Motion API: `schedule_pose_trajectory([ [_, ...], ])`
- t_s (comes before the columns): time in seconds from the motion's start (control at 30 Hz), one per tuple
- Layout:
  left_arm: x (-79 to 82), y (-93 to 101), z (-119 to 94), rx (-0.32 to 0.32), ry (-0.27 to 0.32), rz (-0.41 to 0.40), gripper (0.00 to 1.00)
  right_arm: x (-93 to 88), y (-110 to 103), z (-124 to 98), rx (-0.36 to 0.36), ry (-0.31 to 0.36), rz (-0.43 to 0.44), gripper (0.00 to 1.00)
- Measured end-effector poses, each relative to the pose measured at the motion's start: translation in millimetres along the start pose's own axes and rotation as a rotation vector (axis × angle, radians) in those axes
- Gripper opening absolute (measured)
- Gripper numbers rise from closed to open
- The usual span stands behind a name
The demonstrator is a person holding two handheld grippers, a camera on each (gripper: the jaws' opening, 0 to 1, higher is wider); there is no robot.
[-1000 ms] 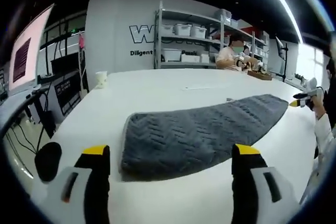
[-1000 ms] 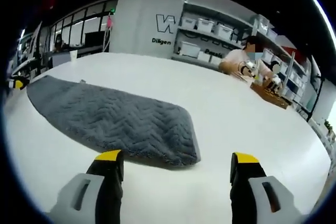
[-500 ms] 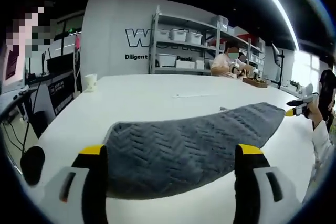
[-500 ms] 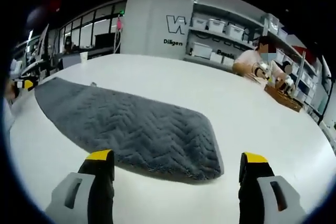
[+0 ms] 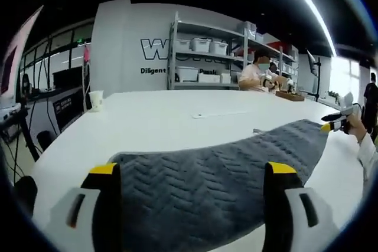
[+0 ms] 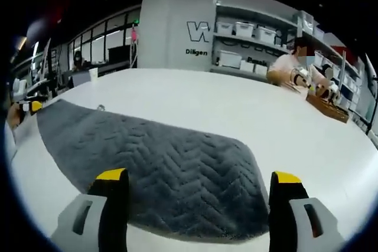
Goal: Open the folded towel by lifting each exposed corner and separating the folded layers until the towel lies flat within the target outline without major curled edges
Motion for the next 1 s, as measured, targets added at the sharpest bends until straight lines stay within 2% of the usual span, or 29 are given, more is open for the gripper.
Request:
schedule_pose_trajectory([
  [0.17,-13.0,-0.4,8.0,-0.003,-0.064,-0.002,0.98,-6.6,-2.1,6.2,0.013,-0.025,-0.009,0.99],
  [0.57,-28.0,-7.7,12.8,0.018,-0.129,-0.008,0.99,-13.9,1.2,13.7,0.039,-0.044,0.058,0.99],
  [1.0,-29.8,-14.6,14.8,0.016,-0.129,-0.015,0.97,-11.2,3.0,20.6,0.028,-0.042,0.067,0.99],
])
Point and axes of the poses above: the point that each gripper's makers call its tool centre point, and the gripper's own axes: z roughly forward along the fingers, y roughly to its right, x roughly out of its top, the point moved 6 cm from there along -z, roughly backward along the fingers, and after that the axes turned 11 degrees about -x, right-handed, at the moved point
